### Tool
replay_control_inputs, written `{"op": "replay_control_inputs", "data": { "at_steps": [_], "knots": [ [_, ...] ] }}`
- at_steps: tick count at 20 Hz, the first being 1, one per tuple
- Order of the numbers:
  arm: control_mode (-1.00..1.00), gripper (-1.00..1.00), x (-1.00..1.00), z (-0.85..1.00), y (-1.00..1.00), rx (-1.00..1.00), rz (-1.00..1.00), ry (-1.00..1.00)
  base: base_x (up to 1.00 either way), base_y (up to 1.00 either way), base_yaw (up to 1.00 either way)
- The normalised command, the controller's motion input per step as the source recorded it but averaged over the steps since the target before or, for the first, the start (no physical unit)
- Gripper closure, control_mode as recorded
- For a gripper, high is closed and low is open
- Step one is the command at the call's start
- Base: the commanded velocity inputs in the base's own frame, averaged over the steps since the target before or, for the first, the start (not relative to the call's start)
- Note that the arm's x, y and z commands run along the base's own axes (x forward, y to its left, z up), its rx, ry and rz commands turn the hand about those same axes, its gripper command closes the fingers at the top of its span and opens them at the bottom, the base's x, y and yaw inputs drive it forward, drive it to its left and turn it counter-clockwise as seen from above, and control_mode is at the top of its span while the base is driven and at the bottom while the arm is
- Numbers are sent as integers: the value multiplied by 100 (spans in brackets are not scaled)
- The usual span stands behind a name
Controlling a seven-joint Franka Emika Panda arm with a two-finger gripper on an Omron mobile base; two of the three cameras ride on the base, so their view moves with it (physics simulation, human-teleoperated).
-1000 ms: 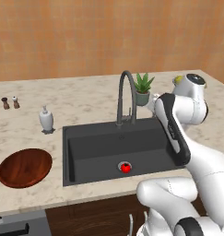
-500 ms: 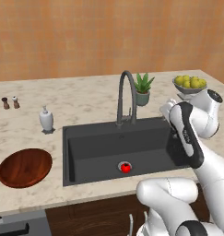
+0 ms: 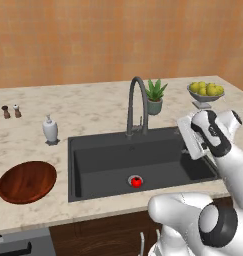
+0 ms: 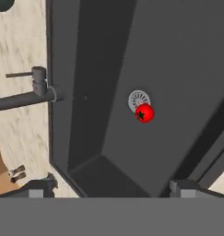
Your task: Pick the tomato from the sink and place it in the bowl. Then pick the bowl and place it in the microwave. Then close the microwave door and press the start button.
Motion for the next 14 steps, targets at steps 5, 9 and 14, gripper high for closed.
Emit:
{"op": "replay_control_inputs", "data": {
  "at_steps": [5,9,14],
  "knots": [
    [-100,-100,59,-36,0,22,5,8,0,0,0],
    [-100,-100,53,-38,0,6,5,13,0,0,0],
    [-100,-100,42,-48,1,-2,13,10,0,0,0]
  ]
}}
